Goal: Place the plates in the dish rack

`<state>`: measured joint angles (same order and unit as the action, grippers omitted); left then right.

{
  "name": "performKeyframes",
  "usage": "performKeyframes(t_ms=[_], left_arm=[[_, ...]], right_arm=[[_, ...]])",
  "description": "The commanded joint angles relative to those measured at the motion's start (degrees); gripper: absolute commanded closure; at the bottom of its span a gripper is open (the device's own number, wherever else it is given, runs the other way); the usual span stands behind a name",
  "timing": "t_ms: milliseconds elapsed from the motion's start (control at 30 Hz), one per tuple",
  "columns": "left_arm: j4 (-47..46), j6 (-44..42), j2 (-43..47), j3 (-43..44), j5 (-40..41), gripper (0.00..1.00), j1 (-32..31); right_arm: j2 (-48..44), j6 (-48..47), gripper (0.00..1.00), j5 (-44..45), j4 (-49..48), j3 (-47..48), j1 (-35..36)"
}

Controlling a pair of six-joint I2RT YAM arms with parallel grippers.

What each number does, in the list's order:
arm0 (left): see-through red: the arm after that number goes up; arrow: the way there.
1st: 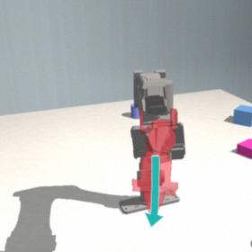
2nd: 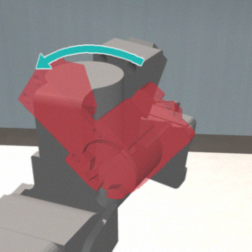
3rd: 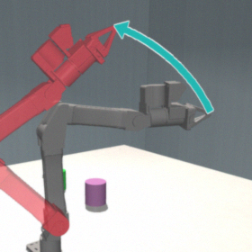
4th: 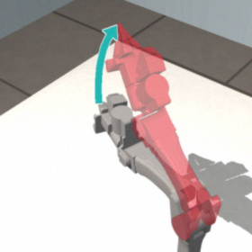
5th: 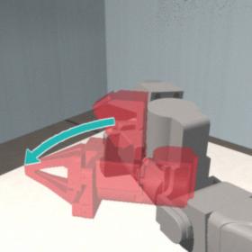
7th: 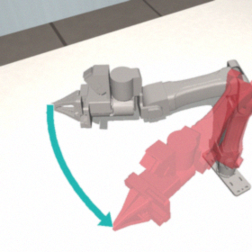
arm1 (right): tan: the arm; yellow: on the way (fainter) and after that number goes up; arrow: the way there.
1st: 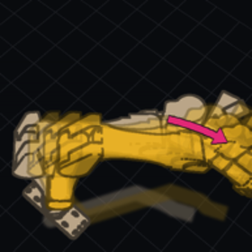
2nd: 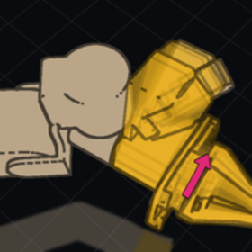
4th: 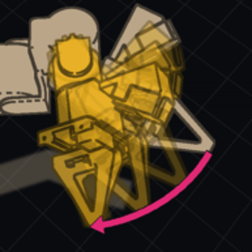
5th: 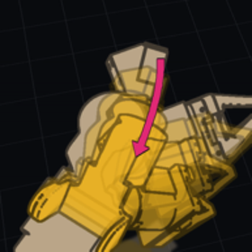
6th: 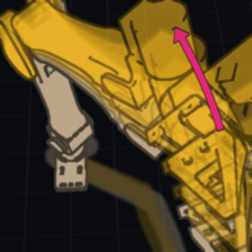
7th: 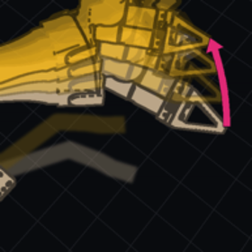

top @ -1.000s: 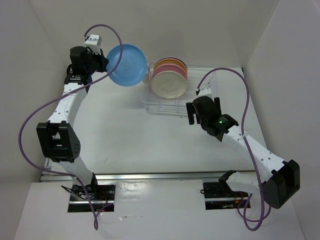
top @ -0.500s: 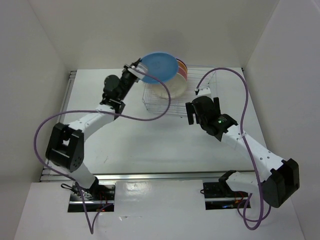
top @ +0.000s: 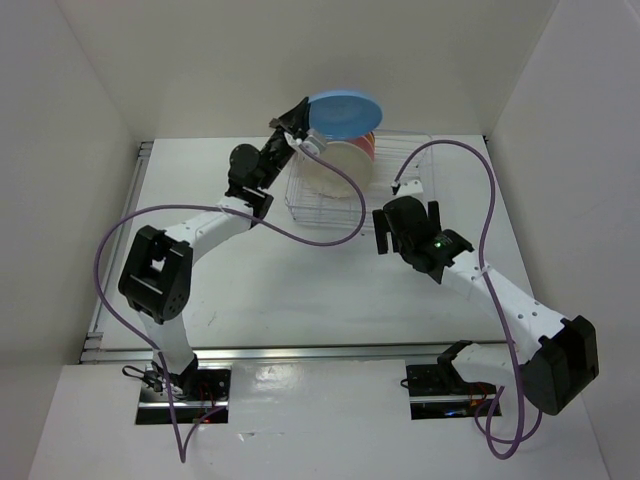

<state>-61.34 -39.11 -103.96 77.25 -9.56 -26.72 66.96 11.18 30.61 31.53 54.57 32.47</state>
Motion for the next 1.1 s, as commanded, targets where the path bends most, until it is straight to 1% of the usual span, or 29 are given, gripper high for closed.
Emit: performKeyframes(t_ms=[0,100,133,200,267,333,467,533,733,1067], left_arm=[[-4.57,-1.23,-0.36,-0.77,-4.41,1.00,0.09],[-4.58,-1.75,0.95,-4.03,-4.41,1.00,-1.31],[-4.58,-1.76,2.35,-6.39,-4.41,1.00,-1.32],[-4.58,-3.95,3.94,-9.47,-4.41,1.00,-2.63],[-4.05,-4.56,5.87,-10.98,-4.41,1.00,-3.16],[-3.44,-5.18,5.88,-12.12,-4.41,1.00,-3.16],[-2.73,-5.89,4.30,-12.13,-4.94,1.00,-2.02],[-3.34,-5.89,2.03,-12.13,-4.94,1.00,-0.88],[-2.73,-6.94,-3.43,-7.74,-6.08,1.00,1.05],[-3.43,-6.33,-13.54,-2.28,-7.75,1.00,1.06]], right_arm=[[-1.30,2.44,0.00,1.29,1.95,-0.34,-0.30],[-1.30,3.05,0.00,2.34,3.09,-0.34,-0.30],[-1.30,3.06,0.00,2.35,3.10,-0.34,-0.30],[-1.30,3.59,0.00,2.35,3.72,-0.34,-0.30],[-1.30,4.11,0.00,2.35,4.24,-0.34,-0.30],[-1.30,4.11,0.00,2.35,4.24,-0.34,-0.30],[0.80,4.11,0.00,1.65,3.63,0.19,-0.30],[2.12,4.11,0.00,1.65,3.63,0.81,-0.30],[2.65,4.64,0.00,1.65,4.15,1.86,-0.30],[3.18,8.07,0.00,3.32,10.13,2.74,-0.30]])
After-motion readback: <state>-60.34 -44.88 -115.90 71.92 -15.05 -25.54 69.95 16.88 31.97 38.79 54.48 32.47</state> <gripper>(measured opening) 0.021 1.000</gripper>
